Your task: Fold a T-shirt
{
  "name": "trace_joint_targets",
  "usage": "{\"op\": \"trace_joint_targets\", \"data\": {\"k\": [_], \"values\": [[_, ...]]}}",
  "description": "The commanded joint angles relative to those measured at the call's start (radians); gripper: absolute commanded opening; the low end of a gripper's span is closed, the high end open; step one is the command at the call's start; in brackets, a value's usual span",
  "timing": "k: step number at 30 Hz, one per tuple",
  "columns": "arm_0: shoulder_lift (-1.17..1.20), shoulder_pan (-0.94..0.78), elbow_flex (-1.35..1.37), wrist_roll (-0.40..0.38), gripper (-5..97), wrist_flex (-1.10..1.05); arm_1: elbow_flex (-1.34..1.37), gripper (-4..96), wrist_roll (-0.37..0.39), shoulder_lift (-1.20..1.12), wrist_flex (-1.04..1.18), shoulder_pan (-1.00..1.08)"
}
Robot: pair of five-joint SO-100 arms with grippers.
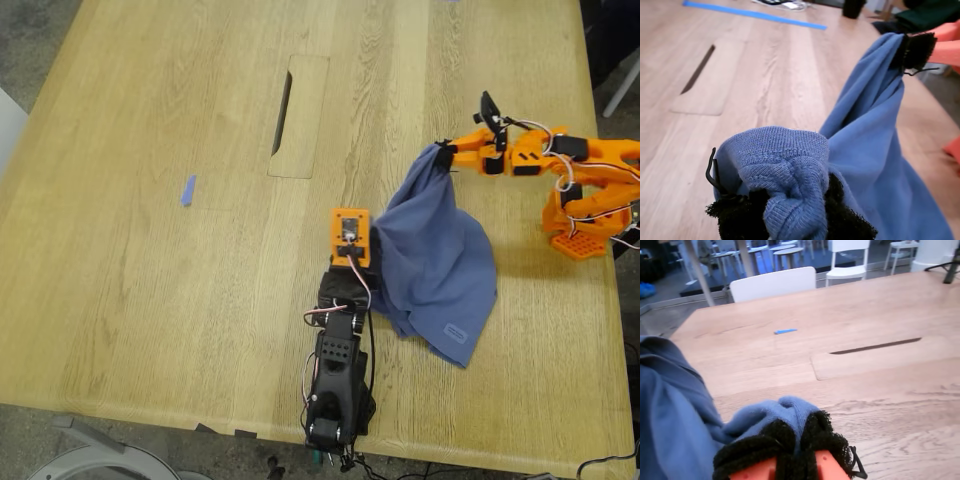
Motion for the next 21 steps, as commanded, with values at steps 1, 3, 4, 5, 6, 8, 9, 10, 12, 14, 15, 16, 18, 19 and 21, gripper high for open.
{"op": "trace_joint_targets", "data": {"k": [1, 3, 4, 5, 6, 8, 9, 10, 12, 14, 15, 16, 18, 19, 21], "values": [[0.032, -0.083, 0.031, 0.011, 0, -0.114, 0.015, 0.2, -0.002, -0.043, -0.110, 0.051], [0.002, -0.114, 0.074, 0.014, 0, -0.195, 0.029, 0.2, -0.002, -0.097, -0.181, 0.080], [-0.018, -0.130, 0.095, 0.014, 0, -0.239, 0.029, 0.2, -0.003, -0.127, -0.215, 0.094], [-0.044, -0.143, 0.114, 0.015, 0, -0.287, 0.029, 0.2, -0.003, -0.161, -0.256, 0.107], [-0.077, -0.155, 0.127, 0.015, 0, -0.337, 0.021, 0.2, -0.005, -0.201, -0.293, 0.120], [-0.155, -0.175, 0.146, 0.015, 0, -0.437, -0.003, 0.2, -0.005, -0.290, -0.374, 0.144], [-0.198, -0.186, 0.146, 0.017, 0, -0.489, -0.021, 0.2, -0.006, -0.339, -0.417, 0.155], [-0.245, -0.195, 0.146, 0.017, 0, -0.541, -0.043, 0.2, -0.006, -0.390, -0.460, 0.166], [-0.334, -0.213, 0.132, 0.017, 0, -0.632, -0.087, 0.2, -0.008, -0.491, -0.537, 0.192], [-0.420, -0.238, 0.114, 0.017, 0, -0.713, -0.138, 0.2, -0.008, -0.595, -0.606, 0.218], [-0.463, -0.250, 0.104, 0.017, 0, -0.750, -0.169, 0.2, -0.009, -0.643, -0.627, 0.227], [-0.508, -0.265, 0.092, 0.017, 0, -0.787, -0.201, 0.2, -0.009, -0.692, -0.649, 0.236], [-0.598, -0.296, 0.066, 0.018, 0, -0.862, -0.261, 0.2, -0.011, -0.776, -0.672, 0.258], [-0.641, -0.311, 0.054, 0.020, 0, -0.897, -0.288, 0.2, -0.011, -0.810, -0.680, 0.270], [-0.729, -0.341, 0.025, 0.021, 0, -0.956, -0.327, 0.2, -0.014, -0.861, -0.686, 0.301]]}}
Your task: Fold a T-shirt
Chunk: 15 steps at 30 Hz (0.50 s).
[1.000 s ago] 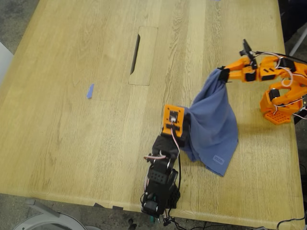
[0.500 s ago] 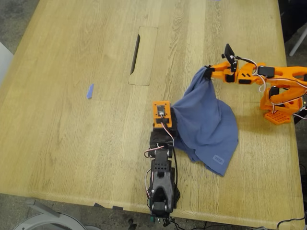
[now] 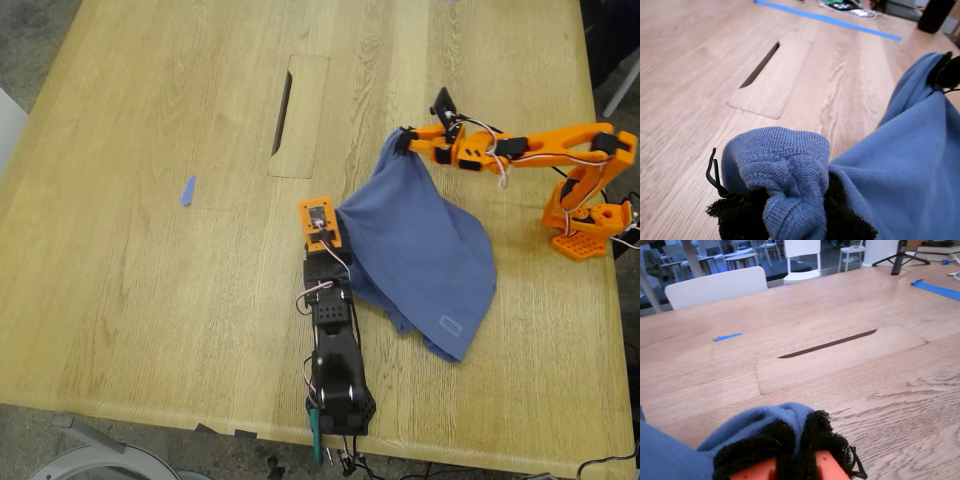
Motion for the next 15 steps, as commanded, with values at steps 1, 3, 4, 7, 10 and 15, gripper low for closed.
{"op": "trace_joint_targets", "data": {"k": [1, 3, 4, 7, 10, 15], "values": [[-0.109, -0.063, -0.152, 0.011, 0, -0.144, -0.114, 0.2, -0.009, -0.041, -0.037, 0.057], [-0.206, -0.089, -0.198, 0.012, 0, -0.199, -0.149, 0.2, -0.009, -0.089, -0.043, 0.084], [-0.256, -0.101, -0.225, 0.012, 0, -0.227, -0.175, 0.3, -0.008, -0.118, -0.043, 0.097], [-0.408, -0.137, -0.325, 0.009, 0, -0.295, -0.301, 0.4, -0.008, -0.241, -0.057, 0.126], [-0.535, -0.166, -0.437, 0.008, 0, -0.334, -0.456, 0.2, -0.009, -0.365, -0.061, 0.149], [-0.701, -0.202, -0.618, 0.009, 0, -0.351, -0.730, 0.2, -0.014, -0.552, -0.025, 0.170]]}}
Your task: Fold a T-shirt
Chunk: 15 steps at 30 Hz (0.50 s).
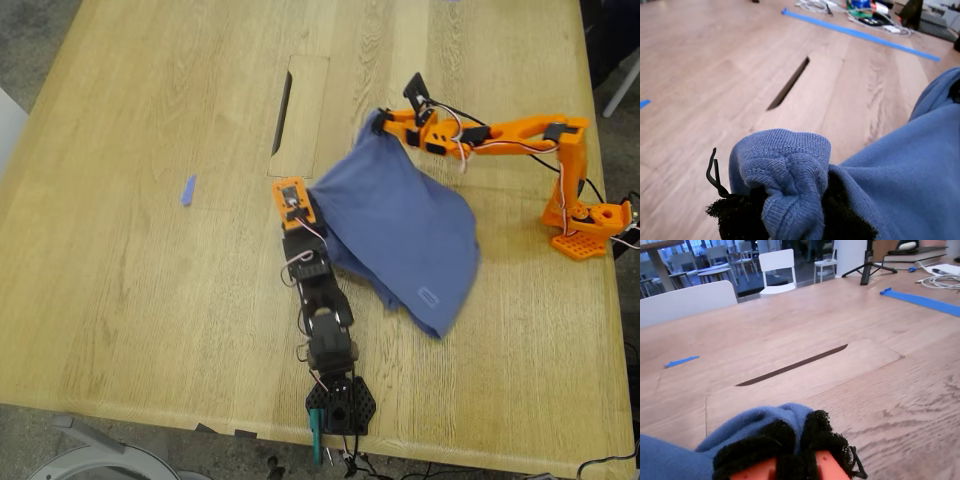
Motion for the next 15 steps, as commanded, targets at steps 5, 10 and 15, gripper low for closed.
{"op": "trace_joint_targets", "data": {"k": [5, 10, 15], "values": [[-0.164, -0.098, -0.350, 0.009, 0, -0.055, -0.440, 0.4, -0.005, -0.204, 0.094, 0.072], [-0.285, -0.118, -0.497, 0.011, 0, -0.058, -0.638, 0.3, 0.003, -0.345, 0.144, 0.100], [-0.408, -0.135, -0.658, 0.011, 0, -0.063, -0.779, 0.2, 0.008, -0.460, 0.160, 0.124]]}}
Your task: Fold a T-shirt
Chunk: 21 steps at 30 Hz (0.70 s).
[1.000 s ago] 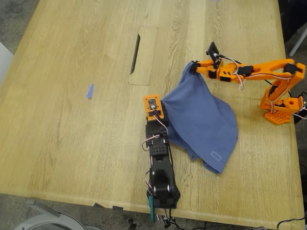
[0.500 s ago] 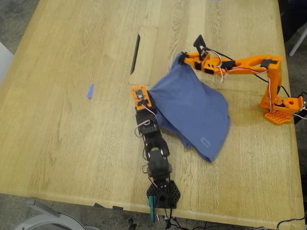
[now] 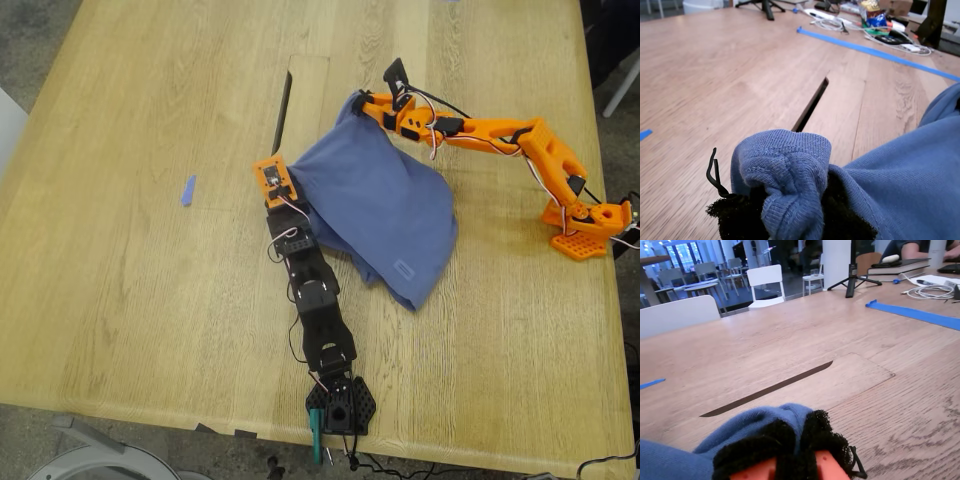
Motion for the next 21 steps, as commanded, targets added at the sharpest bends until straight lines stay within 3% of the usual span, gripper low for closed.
{"op": "trace_joint_targets", "data": {"k": [1, 12, 21], "values": [[-0.005, -0.091, -0.210, 0.008, 0, -0.051, -0.092, 0.2, 0.006, 0.000, -0.015, 0.063], [-0.066, -0.121, -0.313, -0.009, 0, 0.006, -0.167, 0.2, 0.026, -0.066, -0.127, 0.123], [0.052, -0.091, -0.456, -0.005, 0, 0.433, -0.368, 0.2, 0.034, -0.063, 0.117, 0.137]]}}
